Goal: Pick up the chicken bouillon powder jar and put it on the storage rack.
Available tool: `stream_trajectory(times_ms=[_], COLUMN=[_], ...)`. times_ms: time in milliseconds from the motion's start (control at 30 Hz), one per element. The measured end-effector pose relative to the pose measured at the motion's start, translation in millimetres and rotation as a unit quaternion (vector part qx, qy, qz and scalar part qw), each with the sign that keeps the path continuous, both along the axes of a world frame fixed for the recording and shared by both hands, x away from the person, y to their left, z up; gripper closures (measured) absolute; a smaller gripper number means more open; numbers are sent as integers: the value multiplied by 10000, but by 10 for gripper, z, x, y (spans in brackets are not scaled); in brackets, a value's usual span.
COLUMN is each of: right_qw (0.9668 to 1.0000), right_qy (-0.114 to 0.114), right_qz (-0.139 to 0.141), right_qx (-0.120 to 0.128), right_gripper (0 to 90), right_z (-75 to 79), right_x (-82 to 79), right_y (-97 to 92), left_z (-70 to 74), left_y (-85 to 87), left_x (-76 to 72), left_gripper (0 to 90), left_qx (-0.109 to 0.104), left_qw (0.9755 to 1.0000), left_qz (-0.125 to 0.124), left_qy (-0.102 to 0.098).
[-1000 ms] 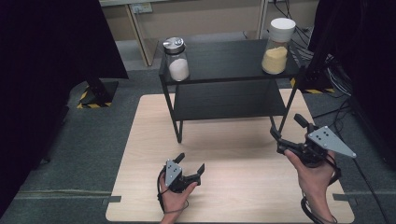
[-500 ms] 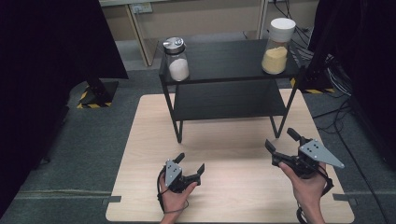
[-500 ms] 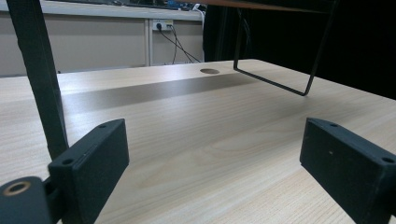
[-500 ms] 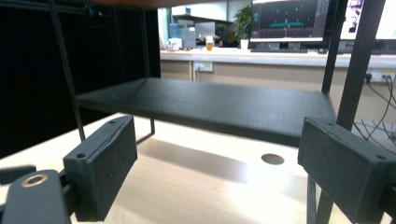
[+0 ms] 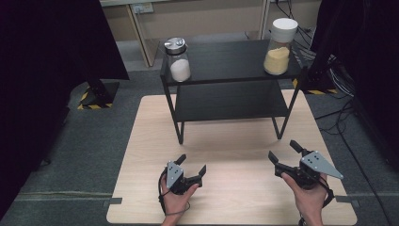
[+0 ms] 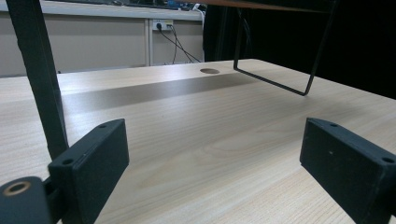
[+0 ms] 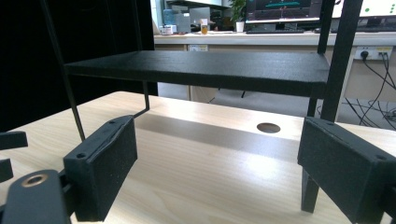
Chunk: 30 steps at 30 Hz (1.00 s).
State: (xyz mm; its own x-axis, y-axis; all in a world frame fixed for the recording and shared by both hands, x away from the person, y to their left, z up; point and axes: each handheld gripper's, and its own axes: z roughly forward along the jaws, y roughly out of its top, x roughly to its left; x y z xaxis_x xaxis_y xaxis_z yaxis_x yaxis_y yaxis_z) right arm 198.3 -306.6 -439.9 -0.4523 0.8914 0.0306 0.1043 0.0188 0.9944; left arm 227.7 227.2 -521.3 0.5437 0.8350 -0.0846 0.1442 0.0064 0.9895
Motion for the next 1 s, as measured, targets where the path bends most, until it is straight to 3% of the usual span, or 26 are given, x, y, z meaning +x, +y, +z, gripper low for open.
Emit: stream_trajectory(times_ms=[1000], right_qw=[9994], right_qy=[169], right_qz=[163], right_qx=[-250], right_gripper=[122], right_z=[-302], right_x=[-49], right_y=[66], left_z=[-5], left_y=[-1], left_x=[-3], left_gripper=[74], left_qx=[-4], left_qw=[10000], left_qz=[0], left_qy=[-15])
